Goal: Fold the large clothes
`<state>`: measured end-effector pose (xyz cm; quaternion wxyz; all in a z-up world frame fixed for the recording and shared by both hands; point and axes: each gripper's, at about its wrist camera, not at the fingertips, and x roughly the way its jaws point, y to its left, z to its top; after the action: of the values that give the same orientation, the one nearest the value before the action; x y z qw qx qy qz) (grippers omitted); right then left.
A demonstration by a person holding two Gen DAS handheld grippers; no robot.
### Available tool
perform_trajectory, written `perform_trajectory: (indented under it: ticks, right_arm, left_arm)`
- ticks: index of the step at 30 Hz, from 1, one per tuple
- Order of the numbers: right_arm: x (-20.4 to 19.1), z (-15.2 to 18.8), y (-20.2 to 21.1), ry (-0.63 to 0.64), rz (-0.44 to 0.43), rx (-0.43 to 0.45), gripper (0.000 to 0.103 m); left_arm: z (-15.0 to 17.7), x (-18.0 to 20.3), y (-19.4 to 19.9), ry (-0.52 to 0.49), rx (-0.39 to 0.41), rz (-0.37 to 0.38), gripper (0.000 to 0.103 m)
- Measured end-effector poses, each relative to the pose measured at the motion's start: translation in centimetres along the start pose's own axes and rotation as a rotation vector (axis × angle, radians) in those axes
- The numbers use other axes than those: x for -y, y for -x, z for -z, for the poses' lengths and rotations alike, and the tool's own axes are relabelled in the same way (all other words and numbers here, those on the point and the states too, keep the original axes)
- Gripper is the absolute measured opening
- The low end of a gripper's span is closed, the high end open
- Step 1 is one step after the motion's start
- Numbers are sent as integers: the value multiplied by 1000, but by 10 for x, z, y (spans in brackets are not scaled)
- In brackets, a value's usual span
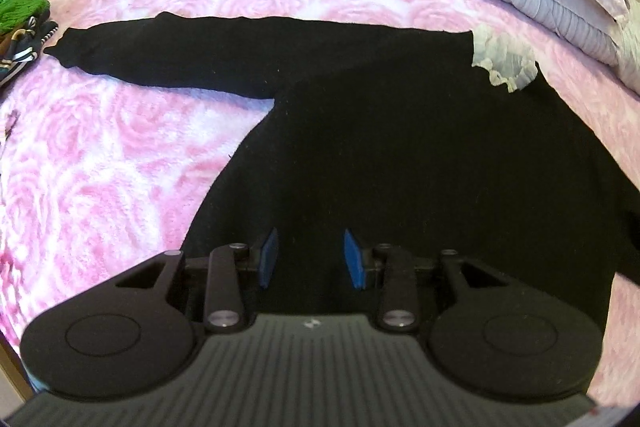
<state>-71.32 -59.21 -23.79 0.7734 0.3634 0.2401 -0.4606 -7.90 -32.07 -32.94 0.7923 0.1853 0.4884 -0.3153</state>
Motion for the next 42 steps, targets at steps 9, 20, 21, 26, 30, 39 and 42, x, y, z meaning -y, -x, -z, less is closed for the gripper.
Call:
perform_trajectory:
  ticks: [9,20,21,26,30,39,42]
  right_arm:
    - [121,-13,-46,-480,383,-72,1]
    - [94,82,-63,-599,251,-69,12]
    - [92,78,-70,-539,314,-80,0]
    - [81,66,-52,-424,549,-29,22]
    - [43,96,-39,-476,309,-60,36]
    - [-142,234,-60,-484,-114,-365,37]
    - [-183,261,-58,-510,-174,-396,37]
  left_arm:
    - [9,13,-1,-23,-6,10,32]
    - [26,-11,9,16,-29,-55,32]
    - [28,-14,10,15,-30,-55,32]
    - [35,-50,28,-13,-13,-95,36]
    - [47,-84,37,-19,-35,-97,36]
    - [99,-148,35,10,-155,133,37]
    - [113,-163,25,10,-194,228,37]
